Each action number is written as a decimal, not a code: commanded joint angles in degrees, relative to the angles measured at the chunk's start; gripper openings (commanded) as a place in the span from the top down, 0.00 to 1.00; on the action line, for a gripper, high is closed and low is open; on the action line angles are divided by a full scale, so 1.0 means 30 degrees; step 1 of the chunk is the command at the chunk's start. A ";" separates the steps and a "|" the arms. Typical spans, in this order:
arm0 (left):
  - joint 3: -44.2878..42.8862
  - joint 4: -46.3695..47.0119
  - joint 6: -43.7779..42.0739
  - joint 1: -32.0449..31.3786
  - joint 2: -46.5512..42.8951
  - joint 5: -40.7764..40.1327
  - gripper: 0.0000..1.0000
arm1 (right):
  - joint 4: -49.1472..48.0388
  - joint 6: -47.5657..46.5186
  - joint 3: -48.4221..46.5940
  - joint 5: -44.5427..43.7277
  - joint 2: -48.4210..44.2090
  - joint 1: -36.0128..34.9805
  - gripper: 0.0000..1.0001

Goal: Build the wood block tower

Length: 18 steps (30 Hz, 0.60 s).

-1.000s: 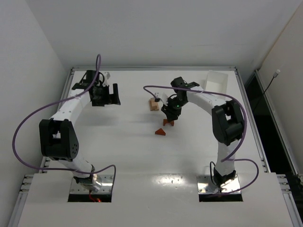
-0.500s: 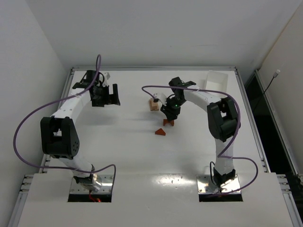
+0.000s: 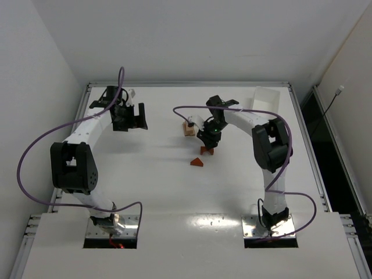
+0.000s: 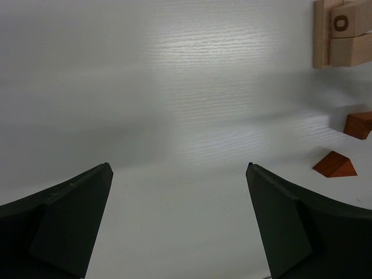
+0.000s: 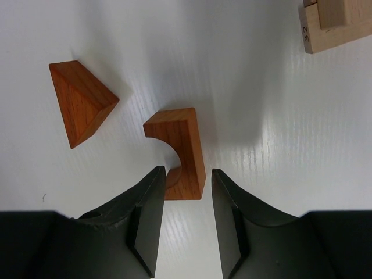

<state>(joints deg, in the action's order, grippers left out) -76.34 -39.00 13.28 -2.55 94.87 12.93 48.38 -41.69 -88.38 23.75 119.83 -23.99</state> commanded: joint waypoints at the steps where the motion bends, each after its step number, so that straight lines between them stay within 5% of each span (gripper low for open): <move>1: -0.0688 -0.0007 -0.0207 0.0175 0.0017 0.0349 0.00 | 0.0133 -0.0517 -0.0804 0.0287 0.0310 -0.0236 0.66; 15: -0.0863 -0.0007 -0.0207 0.0351 0.0369 0.0349 0.00 | 0.0309 -0.0517 -0.1214 -0.0445 0.0838 -0.0588 0.66; 18: -0.1039 -0.0007 -0.0207 0.0351 0.0545 0.0349 0.00 | 0.0309 -0.0517 -0.1214 -0.0795 0.0838 -0.0588 0.72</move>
<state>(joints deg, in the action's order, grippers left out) -76.97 -39.44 13.10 -2.26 96.12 12.95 49.17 -42.06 -89.73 21.61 122.04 -25.34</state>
